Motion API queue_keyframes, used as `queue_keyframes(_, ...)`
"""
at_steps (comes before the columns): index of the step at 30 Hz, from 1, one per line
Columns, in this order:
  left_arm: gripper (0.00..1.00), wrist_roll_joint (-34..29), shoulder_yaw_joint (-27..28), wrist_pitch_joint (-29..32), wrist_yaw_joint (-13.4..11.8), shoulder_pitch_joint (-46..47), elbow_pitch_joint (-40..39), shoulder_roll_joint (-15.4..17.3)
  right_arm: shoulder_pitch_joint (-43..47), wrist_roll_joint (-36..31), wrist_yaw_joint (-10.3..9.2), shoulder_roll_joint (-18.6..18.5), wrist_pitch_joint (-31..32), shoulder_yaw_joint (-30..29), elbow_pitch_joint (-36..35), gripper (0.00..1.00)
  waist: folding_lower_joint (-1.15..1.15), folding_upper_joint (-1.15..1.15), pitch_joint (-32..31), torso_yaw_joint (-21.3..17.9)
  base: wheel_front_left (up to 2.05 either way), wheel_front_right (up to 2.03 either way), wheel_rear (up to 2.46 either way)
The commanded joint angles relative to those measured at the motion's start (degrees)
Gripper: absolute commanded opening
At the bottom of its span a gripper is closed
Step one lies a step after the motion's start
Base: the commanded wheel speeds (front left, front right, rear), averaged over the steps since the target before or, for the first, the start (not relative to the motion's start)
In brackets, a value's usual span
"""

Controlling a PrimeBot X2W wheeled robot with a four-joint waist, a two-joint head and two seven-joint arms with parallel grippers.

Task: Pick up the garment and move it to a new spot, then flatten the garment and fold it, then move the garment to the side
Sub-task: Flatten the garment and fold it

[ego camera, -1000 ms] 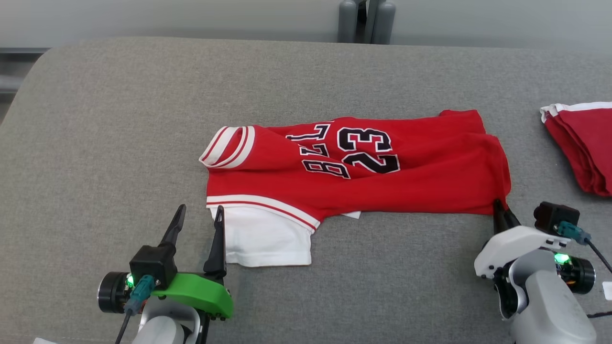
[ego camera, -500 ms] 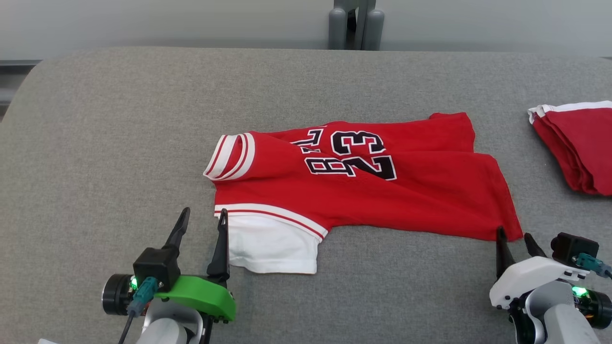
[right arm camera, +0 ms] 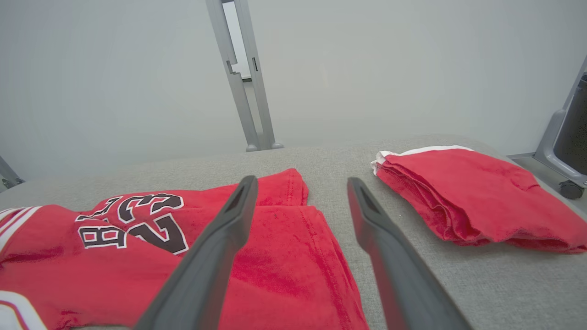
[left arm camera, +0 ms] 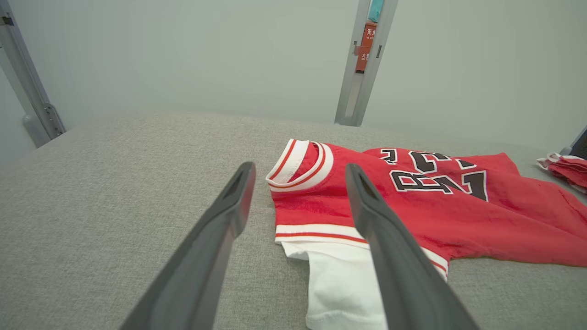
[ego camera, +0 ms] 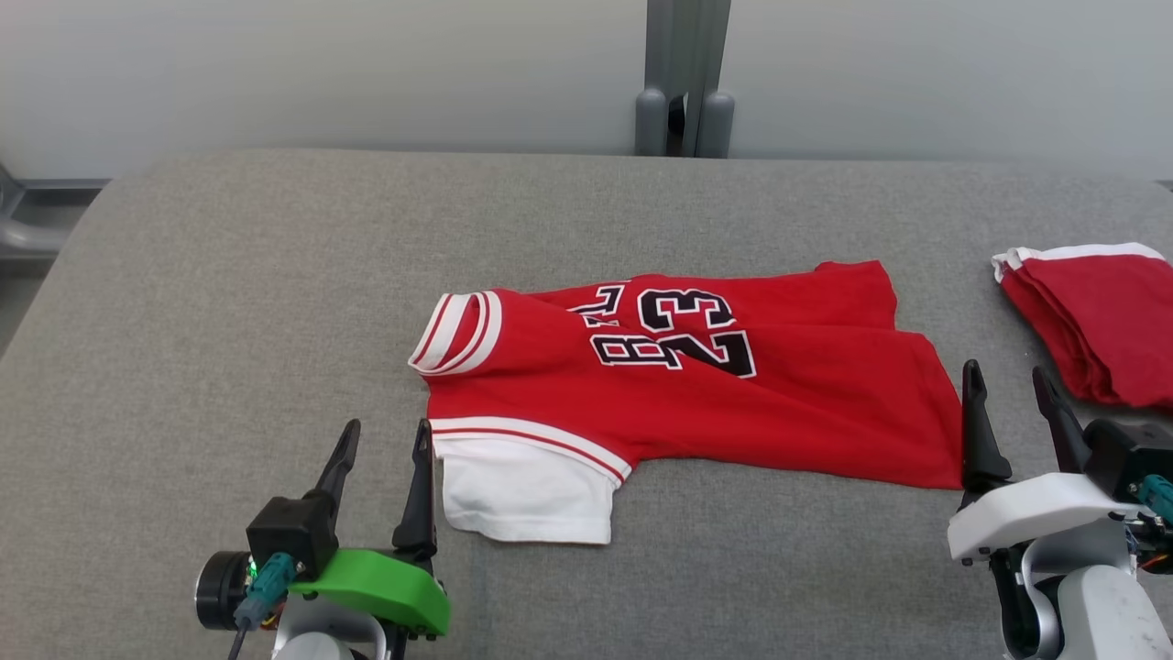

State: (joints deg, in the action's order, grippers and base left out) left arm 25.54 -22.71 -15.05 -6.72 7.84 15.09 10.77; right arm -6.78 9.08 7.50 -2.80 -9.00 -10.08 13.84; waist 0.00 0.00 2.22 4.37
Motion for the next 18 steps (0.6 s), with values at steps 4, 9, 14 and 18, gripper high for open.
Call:
queue_keyframes(4, 1.00, 0.9, 0.5, -0.1, 0.6, -1.9, 0.2, -0.4, 3.2, -0.3, -0.03, -0.2, 0.2, 2.1, -4.6, 1.00, 0.00, 0.00, -3.5, 0.4, 0.00, 0.00, 0.00)
queue_keyframes(9, 1.00, 0.7, 0.9, -0.1, 1.0, -3.4, -0.1, -0.9, 5.6, 0.6, -0.03, -0.2, 0.4, 3.5, -7.0, 1.00, 0.00, 0.00, -4.7, 0.6, 0.00, 0.00, 0.00)
queue_keyframes(14, 1.00, 0.9, 1.4, -0.1, 1.6, -4.6, 0.0, -1.4, 7.3, 1.3, -0.03, -0.2, -0.5, 4.1, -6.6, 1.00, 0.00, 0.00, -5.6, 0.8, 0.00, 0.00, 0.00)
queue_keyframes(18, 1.00, 0.5, 1.4, -0.1, 1.6, -4.7, 0.4, -1.4, 7.7, 1.0, -0.04, -0.2, -1.0, 5.0, -5.6, 1.00, 0.00, 0.00, -6.0, 0.6, 0.00, 0.00, 0.00)
